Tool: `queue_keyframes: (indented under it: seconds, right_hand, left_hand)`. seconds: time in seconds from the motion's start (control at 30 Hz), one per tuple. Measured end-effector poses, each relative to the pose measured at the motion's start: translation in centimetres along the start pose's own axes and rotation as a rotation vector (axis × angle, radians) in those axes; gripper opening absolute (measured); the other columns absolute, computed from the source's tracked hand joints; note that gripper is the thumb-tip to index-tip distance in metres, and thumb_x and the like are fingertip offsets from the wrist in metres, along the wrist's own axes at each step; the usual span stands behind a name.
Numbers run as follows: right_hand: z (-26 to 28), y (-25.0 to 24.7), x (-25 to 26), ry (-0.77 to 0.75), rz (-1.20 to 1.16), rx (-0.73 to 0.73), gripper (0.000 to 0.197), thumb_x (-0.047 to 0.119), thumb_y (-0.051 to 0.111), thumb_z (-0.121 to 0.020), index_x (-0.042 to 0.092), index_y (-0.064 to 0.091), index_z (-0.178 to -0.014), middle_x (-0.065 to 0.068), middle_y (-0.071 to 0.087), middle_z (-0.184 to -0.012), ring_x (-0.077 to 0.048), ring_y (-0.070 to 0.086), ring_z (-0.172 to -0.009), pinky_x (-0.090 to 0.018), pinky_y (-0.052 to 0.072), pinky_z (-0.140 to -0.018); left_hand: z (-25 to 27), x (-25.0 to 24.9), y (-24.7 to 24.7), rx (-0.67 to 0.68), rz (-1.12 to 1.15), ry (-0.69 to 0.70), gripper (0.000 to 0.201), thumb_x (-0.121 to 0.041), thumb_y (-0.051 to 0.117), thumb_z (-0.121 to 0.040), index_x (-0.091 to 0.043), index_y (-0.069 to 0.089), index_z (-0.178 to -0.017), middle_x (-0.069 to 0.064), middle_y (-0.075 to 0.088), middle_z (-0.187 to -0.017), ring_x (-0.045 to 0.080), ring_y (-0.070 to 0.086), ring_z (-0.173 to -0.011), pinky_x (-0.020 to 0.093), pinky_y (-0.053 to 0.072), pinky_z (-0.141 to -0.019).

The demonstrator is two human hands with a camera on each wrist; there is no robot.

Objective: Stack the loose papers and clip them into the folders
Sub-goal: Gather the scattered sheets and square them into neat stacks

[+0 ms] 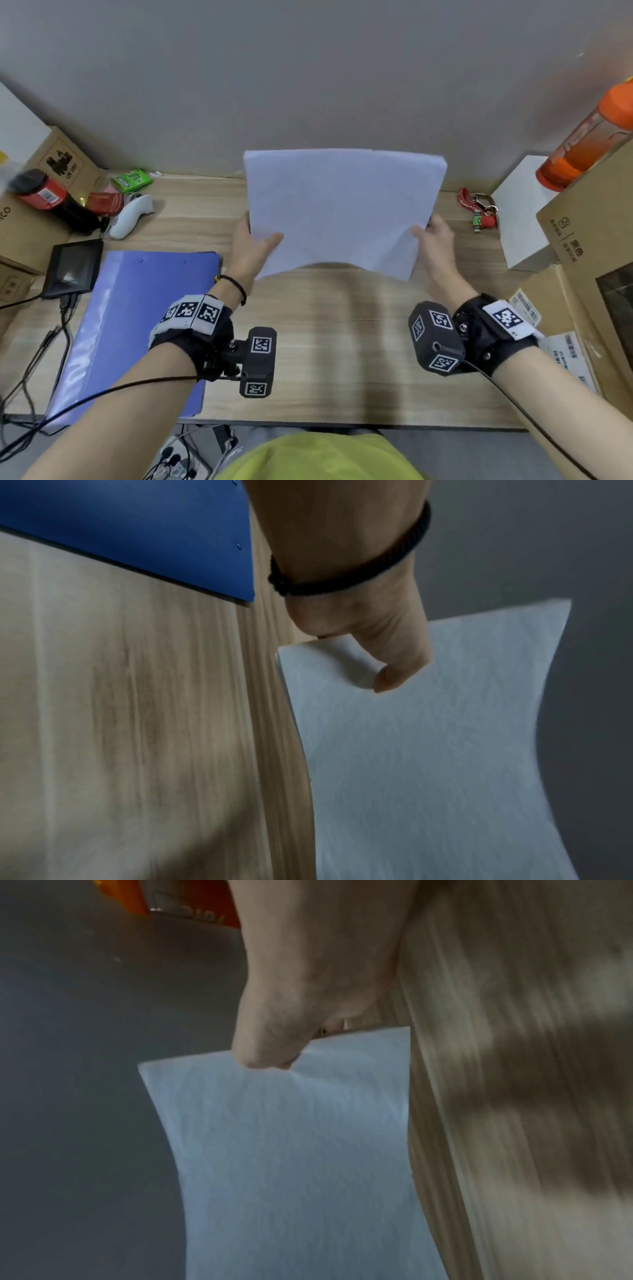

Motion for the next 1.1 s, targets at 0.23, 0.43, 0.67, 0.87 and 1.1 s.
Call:
queue_keyframes:
  seconds: [0.23,0.43,0.67,0.87,1.1]
  right_hand:
    - [0.7,0.5,-2.7,0.039,0.019,-0.005,0.04,-0.013,0.039,-0.078,0.012,0.057,-0.104,0.002,0.059,-0.088,-0.011,0.052,-0.079,-0.024,0.04,-0.066]
    - [-0.3,-0.8,-7.4,0.155,0.068,-0.066,0.026,-0.009,0.047,-0.082,0.008,0.058,-0.097,-0.001,0.057,-0.084,-0.016,0.051,-0.084,-0.021,0.039,-0.066]
    - [-0.9,-1.6,-6.9,0.123,0.053,-0.038,0.032,-0.015,0.043,-0.081,0.011,0.055,-0.094,0.002,0.058,-0.082,-0.008,0.053,-0.074,-0.009,0.043,-0.056]
    - [-1.9,-0.7,-7.3,0.109,0.096,0.065,0.043,-0.018,0.04,-0.074,0.011,0.059,-0.1,-0.001,0.063,-0.092,-0.016,0.056,-0.088,-0.024,0.044,-0.069]
    - [-0.8,-0.4,-7.4,0.091,0.106,0.091,0.035,-0.007,0.042,-0.09,0.016,0.051,-0.114,0.006,0.059,-0.097,-0.008,0.055,-0.089,-0.012,0.042,-0.07]
  left_hand:
    - [-0.2,3.1,0.5,-0.118,0.033,-0.157,0.044,0.013,0.052,-0.076,-0.01,0.053,-0.114,0.002,0.061,-0.101,0.019,0.057,-0.09,0.024,0.049,-0.067]
    - [0.2,4.3,0.5,-0.084,-0.019,-0.168,0.058,0.02,0.039,-0.075,-0.017,0.056,-0.116,-0.006,0.059,-0.098,0.002,0.053,-0.087,0.015,0.044,-0.069]
    - [-0.8,4.5,-0.4,-0.051,-0.074,-0.149,0.058,0.022,0.034,-0.068,-0.009,0.063,-0.107,0.004,0.064,-0.096,0.013,0.056,-0.085,0.026,0.045,-0.067]
    - [-0.7,5.0,0.2,-0.06,-0.114,-0.219,0.047,0.021,0.036,-0.072,-0.008,0.054,-0.104,-0.004,0.057,-0.084,0.01,0.05,-0.077,0.023,0.041,-0.064]
    - [0.4,6.1,0.4,-0.016,-0.061,-0.239,0.041,0.016,0.044,-0.08,-0.016,0.059,-0.102,-0.002,0.061,-0.091,0.011,0.054,-0.084,0.023,0.044,-0.07]
Point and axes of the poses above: each hand's wrist, its own z-axis away from the middle knuckle, its own y-axis out of the palm, x = y × z, the point moved 5 cm from there along -z, towards the middle knuckle
